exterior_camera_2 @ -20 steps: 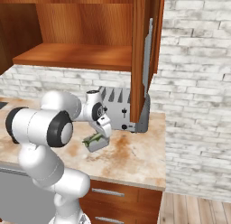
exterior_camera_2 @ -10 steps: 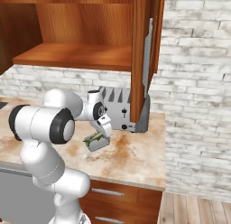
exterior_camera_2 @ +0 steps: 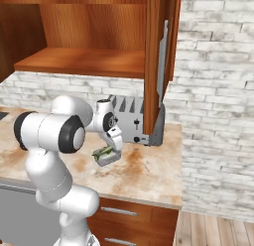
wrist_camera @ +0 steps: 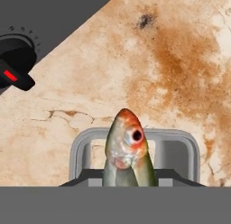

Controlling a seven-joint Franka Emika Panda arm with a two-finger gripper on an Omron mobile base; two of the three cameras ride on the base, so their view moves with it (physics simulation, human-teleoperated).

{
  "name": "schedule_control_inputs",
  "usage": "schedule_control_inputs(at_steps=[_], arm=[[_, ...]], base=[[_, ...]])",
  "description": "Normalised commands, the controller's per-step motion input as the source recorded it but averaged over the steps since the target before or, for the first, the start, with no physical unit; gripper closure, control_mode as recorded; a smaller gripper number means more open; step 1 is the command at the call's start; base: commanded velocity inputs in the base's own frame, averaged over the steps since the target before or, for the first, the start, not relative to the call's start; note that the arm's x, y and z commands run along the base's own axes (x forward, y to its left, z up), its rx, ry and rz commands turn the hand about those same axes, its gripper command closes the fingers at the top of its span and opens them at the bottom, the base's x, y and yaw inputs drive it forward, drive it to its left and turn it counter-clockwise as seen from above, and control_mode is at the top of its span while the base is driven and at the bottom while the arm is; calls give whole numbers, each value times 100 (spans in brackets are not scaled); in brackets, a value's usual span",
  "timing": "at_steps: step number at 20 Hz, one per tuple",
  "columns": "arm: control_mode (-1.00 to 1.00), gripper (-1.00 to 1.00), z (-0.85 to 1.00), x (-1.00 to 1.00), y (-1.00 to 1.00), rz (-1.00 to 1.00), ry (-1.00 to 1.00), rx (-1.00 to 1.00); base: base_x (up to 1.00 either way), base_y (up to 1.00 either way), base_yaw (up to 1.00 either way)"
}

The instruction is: Retrieve the tupperware from the cabinet, then place the raw meat into the tupperware to avoid contamination.

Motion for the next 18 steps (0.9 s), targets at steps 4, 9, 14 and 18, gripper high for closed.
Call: schedule_control_inputs(at_steps=[4, 9, 14, 18], arm=[[-100, 100, -54, 0, 0, 0, 1, 0], [-100, 100, -59, 0, 0, 0, 2, 0], [-100, 100, -16, 0, 0, 0, 0, 0], [-100, 100, 0, 0, -1, -1, 0, 0]], base=[[0, 0, 0], [0, 0, 0], [0, 0, 0], [0, 0, 0]])
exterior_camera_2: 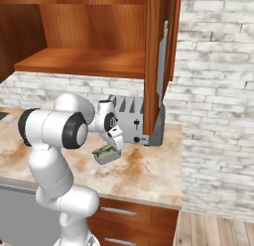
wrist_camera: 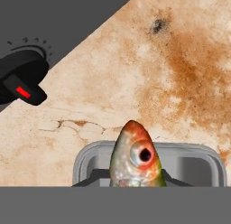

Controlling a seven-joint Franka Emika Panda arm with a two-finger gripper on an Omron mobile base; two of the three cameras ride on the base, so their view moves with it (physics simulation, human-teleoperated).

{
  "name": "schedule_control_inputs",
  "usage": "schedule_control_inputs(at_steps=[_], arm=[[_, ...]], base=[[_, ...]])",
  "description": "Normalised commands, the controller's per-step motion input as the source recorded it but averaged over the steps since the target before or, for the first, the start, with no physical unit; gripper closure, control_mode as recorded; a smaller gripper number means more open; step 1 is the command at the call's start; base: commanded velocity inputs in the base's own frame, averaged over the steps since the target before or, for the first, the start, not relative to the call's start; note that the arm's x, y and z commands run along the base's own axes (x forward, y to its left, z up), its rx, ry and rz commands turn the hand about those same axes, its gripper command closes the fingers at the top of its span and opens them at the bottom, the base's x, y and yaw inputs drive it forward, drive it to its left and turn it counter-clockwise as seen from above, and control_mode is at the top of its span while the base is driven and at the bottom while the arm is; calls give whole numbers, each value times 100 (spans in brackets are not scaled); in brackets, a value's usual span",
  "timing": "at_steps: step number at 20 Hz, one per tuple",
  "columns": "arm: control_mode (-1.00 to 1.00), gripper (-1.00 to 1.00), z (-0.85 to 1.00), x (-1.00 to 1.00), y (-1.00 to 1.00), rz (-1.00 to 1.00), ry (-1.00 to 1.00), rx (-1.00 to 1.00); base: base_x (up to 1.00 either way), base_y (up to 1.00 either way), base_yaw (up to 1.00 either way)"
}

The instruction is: Retrieve the tupperware from the cabinet, then place the raw meat into the tupperware to avoid contamination.

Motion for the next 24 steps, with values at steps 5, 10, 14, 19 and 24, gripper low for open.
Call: schedule_control_inputs(at_steps=[5, 10, 14, 19, 24], arm=[[-100, -100, 1, -5, 0, -1, 0, 0], [-100, -100, 14, -32, -11, 0, -2, 0], [-100, -100, 28, -38, -18, 0, -3, 0], [-100, -100, 17, -25, -10, 0, -2, 0], [-100, -100, 2, -6, -1, 0, 0, 0]], base=[[0, 0, 0], [0, 0, 0], [0, 0, 0], [0, 0, 0], [0, 0, 0]])
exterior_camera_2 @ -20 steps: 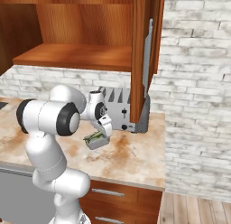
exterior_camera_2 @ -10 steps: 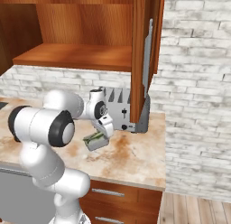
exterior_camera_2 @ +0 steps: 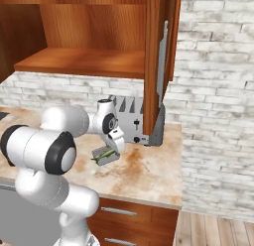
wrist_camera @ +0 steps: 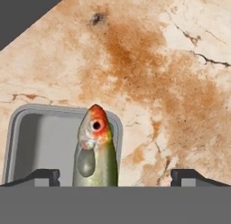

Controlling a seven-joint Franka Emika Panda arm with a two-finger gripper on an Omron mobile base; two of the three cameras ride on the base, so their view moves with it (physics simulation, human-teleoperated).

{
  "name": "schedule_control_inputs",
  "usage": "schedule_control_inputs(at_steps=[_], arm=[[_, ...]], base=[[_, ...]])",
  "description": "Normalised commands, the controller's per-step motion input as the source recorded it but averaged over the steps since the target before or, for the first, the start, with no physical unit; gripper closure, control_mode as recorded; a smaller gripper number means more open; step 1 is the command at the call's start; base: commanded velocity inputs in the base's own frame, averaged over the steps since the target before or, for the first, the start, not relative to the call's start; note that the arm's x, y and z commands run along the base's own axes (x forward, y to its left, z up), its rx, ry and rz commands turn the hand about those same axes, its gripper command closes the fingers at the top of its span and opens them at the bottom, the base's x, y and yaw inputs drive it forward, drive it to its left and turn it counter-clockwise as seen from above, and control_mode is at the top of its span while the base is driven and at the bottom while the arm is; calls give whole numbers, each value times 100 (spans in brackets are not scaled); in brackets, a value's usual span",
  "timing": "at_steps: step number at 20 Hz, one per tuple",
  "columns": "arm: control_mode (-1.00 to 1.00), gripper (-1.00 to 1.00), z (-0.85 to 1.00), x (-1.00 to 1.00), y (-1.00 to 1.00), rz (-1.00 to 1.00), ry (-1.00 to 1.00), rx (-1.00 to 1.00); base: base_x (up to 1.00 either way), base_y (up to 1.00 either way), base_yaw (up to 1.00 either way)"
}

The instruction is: Retrieve the tupperware from the cabinet, then place the raw meat into the tupperware to avoid contamination.

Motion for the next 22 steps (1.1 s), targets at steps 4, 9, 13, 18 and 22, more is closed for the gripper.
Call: schedule_control_inputs(at_steps=[4, 9, 13, 18, 22], arm=[[-100, -100, 19, -14, 0, 0, -1, 0], [-100, -100, 34, -44, 0, 0, -1, 0], [-100, -100, 19, -64, 1, 0, 0, 0], [-100, -100, 5, -69, 6, 0, 0, 0], [-100, -100, 7, -67, 13, 0, 0, 0]], base=[[0, 0, 0], [0, 0, 0], [0, 0, 0], [0, 0, 0], [0, 0, 0]])
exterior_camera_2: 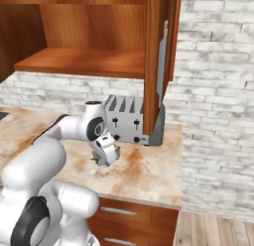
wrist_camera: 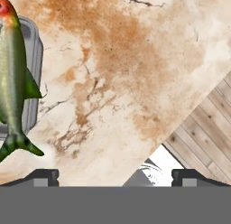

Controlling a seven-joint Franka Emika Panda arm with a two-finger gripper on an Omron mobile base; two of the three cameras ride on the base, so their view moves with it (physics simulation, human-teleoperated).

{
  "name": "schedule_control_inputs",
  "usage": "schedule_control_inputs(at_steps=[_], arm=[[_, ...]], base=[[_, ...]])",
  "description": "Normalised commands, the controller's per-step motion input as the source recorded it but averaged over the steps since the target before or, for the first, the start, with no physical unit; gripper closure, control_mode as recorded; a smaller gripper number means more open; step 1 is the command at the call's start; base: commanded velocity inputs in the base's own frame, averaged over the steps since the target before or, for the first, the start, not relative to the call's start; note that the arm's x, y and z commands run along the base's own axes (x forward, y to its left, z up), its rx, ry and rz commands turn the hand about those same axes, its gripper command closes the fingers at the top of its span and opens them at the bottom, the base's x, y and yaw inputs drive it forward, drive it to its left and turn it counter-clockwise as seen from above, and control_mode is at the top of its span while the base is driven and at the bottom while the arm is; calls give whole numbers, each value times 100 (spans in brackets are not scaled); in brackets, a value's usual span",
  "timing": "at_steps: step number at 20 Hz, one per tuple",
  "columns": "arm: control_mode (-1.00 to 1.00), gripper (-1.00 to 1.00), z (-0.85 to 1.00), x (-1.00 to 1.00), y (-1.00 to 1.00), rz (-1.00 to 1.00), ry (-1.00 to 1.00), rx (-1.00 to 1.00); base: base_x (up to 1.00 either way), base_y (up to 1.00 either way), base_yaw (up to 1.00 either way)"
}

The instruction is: Retrieve the tupperware from the cabinet, then place the raw meat into the tupperware to avoid contamination.

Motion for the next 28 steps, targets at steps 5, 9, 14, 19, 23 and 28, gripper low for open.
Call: schedule_control_inputs(at_steps=[5, 9, 14, 19, 23, 28], arm=[[-100, -100, 17, -46, 19, 1, -2, 0], [-100, -100, 30, -39, 21, 4, -4, 0], [-100, -100, 35, -32, 22, 8, -7, -1], [-100, -100, 44, -15, 18, 10, -12, -5], [-100, -100, 49, -8, 15, 11, -13, -5], [-100, -100, 38, -6, 12, 11, -11, -4]], base=[[0, 0, 0], [0, 0, 0], [0, 0, 0], [0, 0, 0], [0, 0, 0], [0, 0, 0]])
